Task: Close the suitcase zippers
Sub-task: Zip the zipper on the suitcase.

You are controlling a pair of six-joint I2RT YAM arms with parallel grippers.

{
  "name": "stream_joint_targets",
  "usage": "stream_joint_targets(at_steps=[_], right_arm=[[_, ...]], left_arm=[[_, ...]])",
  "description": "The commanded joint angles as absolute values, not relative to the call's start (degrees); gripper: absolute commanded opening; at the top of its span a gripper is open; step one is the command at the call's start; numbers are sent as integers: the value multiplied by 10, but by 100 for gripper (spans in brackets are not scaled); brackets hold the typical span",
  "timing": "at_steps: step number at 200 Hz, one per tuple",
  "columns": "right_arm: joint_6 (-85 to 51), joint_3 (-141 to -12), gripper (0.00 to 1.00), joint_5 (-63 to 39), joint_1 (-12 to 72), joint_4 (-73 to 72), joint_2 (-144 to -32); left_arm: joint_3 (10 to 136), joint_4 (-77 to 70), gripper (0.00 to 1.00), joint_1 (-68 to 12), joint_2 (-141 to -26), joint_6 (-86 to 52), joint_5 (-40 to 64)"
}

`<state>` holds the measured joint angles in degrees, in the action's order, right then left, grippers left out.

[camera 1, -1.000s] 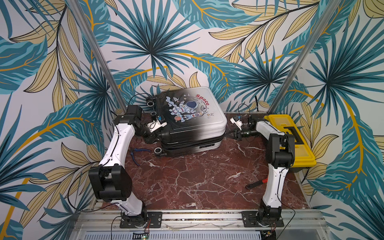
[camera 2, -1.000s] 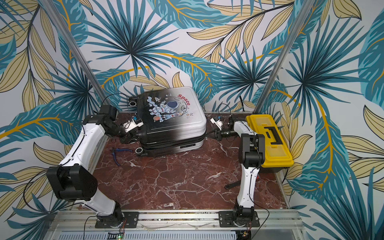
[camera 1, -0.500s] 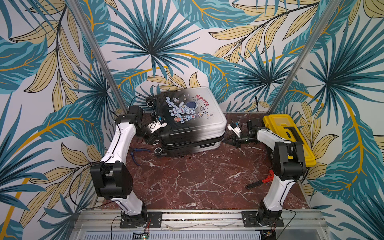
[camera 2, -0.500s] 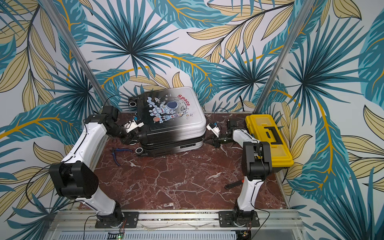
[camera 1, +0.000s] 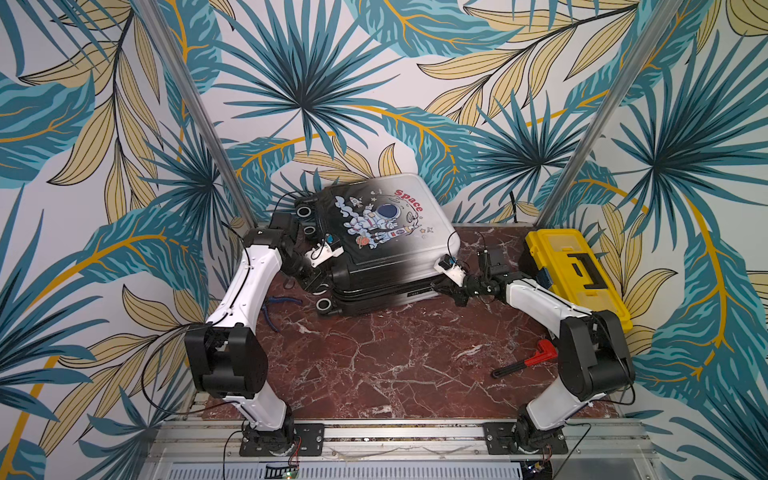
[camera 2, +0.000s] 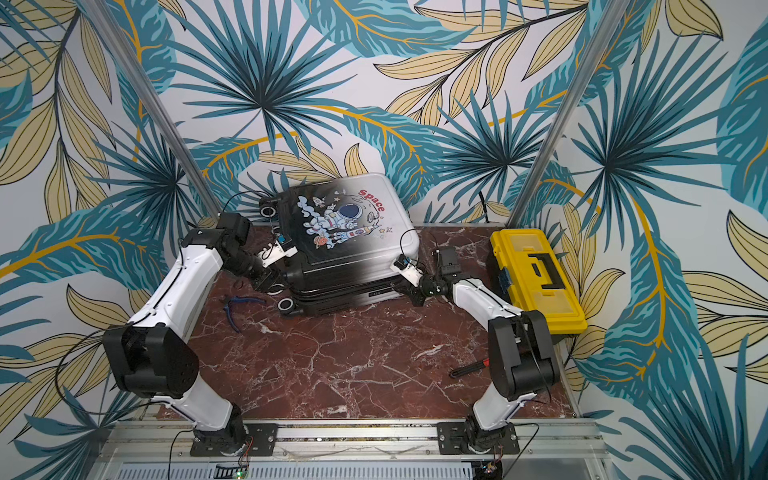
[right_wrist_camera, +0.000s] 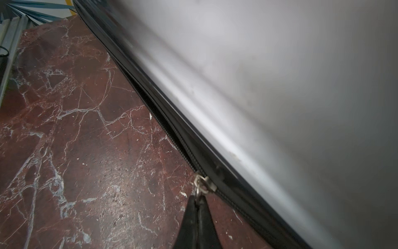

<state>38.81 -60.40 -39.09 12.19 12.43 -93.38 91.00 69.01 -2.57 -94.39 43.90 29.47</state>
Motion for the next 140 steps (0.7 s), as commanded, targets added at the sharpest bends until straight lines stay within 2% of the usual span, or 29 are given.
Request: stream_joint_targets(at_steps=[1, 27, 111, 140], right_arm=[[368, -586, 0, -463, 183, 141, -907], [328, -572, 0, -458, 237, 91, -916], [123, -492, 0, -415, 395, -242, -912], [33, -445, 0, -395, 416, -438, -925]], left_arm=[[910, 576, 25, -52, -914, 343, 371], [897, 576, 25, -85, -903, 340, 376], [870, 562, 28, -225, -887, 294, 382], [863, 536, 28, -262, -886, 265, 409]])
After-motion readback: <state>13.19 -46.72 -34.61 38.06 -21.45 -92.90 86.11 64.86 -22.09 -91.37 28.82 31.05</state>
